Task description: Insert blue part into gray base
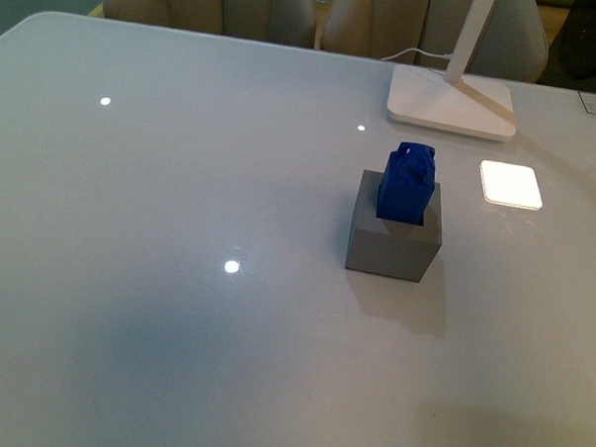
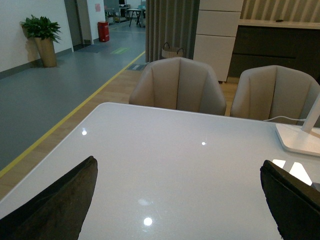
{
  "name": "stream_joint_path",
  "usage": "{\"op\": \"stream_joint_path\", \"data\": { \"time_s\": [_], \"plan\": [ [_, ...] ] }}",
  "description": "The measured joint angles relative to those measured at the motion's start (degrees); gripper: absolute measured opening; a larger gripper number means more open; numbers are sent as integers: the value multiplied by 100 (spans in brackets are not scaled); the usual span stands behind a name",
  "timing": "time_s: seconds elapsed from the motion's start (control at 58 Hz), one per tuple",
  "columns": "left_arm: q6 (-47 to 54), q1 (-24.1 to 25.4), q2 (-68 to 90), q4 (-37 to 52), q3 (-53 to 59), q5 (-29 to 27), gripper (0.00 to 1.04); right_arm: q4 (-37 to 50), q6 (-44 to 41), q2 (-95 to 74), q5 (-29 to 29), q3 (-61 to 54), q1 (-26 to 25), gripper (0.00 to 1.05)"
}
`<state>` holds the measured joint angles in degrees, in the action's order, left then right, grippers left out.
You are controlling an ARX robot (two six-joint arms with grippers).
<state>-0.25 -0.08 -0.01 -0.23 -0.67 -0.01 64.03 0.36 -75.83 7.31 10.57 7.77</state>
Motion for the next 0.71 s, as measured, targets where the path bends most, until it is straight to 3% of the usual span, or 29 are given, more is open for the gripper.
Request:
{"op": "stream_joint_path", "data": {
  "time_s": [0.259,0.345,0.707],
  "plan": [
    [0,0,0,0,0,0,97,-772,-2,1366,-271,-581,-304,2],
    [0,0,0,0,0,0,97,-1086,-4,1812,-691,-699,-608,2],
    [0,0,0,0,0,0,97,-2474,-4,3506,-717,-949,-756,2]
  ]
}}
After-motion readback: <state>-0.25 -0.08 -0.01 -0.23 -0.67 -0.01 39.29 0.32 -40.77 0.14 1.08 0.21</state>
